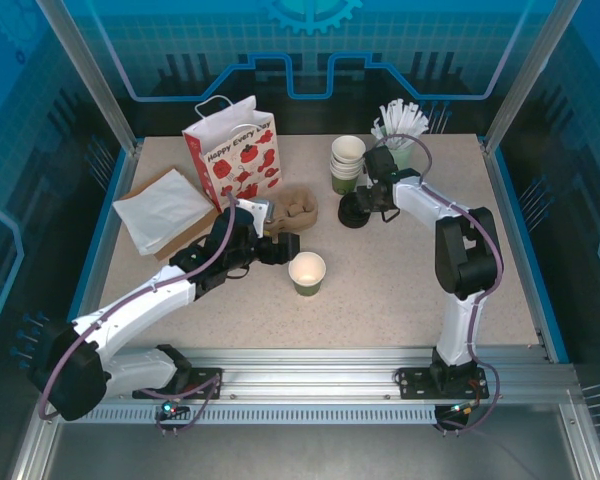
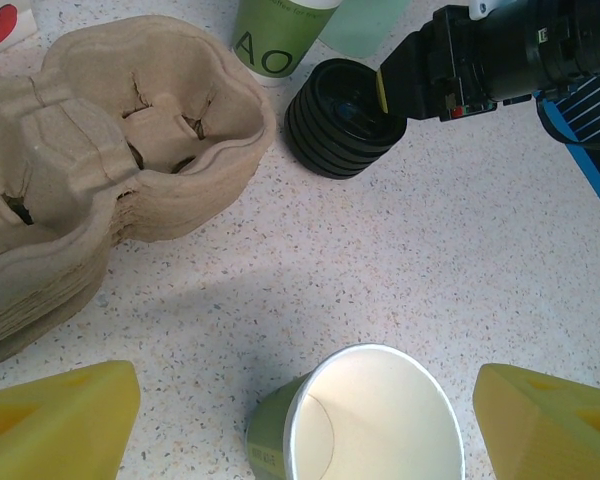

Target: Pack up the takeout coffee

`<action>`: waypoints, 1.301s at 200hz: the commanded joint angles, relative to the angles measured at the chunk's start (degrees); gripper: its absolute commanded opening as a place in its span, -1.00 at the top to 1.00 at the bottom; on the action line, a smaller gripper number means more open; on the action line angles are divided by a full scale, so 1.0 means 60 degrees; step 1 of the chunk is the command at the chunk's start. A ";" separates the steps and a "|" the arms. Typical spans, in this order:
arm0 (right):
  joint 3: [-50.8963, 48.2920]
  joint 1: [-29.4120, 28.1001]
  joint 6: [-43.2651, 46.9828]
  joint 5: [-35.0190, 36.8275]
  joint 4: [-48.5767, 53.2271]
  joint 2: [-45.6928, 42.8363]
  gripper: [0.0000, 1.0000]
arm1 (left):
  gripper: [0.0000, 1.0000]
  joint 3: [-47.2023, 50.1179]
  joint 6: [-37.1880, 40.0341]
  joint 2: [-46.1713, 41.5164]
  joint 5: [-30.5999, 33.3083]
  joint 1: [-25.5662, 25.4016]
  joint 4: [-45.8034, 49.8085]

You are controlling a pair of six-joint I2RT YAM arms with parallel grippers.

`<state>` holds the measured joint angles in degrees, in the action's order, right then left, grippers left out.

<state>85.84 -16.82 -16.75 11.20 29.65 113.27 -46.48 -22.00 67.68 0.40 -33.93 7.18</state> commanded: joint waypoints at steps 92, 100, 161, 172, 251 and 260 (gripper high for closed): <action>0.0365 0.0195 0.0229 -0.0215 0.0597 -0.0743 0.67 | -0.77 -0.0209 0.0173 -0.0033 0.0135 -0.0057 -0.0156; 0.0317 0.0210 0.0203 -0.0301 0.0603 -0.0923 0.67 | -0.77 -0.0175 0.0155 -0.0072 0.0136 -0.0058 -0.0195; -0.0141 0.0415 0.0059 -0.0882 0.0588 -0.2024 0.65 | -0.77 0.0070 -0.0124 -0.0398 0.0130 -0.0049 -0.0673; -0.0003 0.0419 0.0093 -0.0802 0.0690 -0.1791 0.66 | -0.77 0.0098 -0.0135 -0.0422 0.0135 -0.0055 -0.0726; -0.0619 0.0399 -0.0285 -0.1244 -0.0880 -0.0814 0.68 | -0.77 0.0210 -0.0126 -0.0603 0.0192 -0.0053 -0.0581; -0.0651 0.0487 -0.0369 -0.1447 -0.1071 -0.0707 0.68 | -0.77 0.0223 -0.0114 -0.0624 0.0196 -0.0071 -0.0571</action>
<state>83.02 -14.94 -17.17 5.08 28.51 107.61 -45.78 -22.57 65.49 0.62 -33.93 4.05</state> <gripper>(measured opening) 0.162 0.886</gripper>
